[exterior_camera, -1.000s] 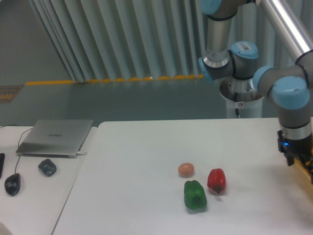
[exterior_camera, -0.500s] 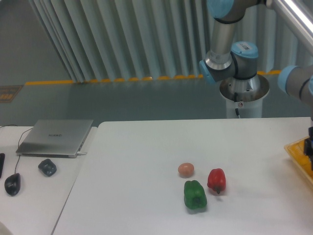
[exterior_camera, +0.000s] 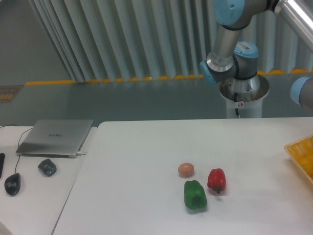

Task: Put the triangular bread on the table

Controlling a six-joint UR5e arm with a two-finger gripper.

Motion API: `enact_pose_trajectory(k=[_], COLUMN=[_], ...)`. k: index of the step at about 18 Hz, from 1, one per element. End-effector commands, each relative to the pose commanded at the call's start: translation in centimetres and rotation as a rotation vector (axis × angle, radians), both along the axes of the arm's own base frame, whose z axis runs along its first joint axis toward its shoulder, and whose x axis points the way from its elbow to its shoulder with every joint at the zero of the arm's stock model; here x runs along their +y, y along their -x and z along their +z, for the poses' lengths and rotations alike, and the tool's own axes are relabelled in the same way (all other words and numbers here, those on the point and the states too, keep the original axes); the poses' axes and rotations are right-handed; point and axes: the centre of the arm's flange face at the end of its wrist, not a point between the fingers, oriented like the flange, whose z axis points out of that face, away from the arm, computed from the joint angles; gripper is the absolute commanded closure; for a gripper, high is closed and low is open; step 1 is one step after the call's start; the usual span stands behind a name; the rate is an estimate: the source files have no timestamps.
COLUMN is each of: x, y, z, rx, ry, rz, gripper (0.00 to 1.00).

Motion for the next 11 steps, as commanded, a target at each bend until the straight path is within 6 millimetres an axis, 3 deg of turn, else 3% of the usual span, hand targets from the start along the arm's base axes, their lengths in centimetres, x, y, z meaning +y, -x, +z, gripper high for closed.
enact_pose_trajectory(k=[5,11], x=[0.0,0.0], y=[-0.1,-0.1], z=[-1.7,-1.8], rx=[-0.030,-0.036], ry=[0.002,0.000], rz=[0.077,0.101], gripper=[0.00,0.00])
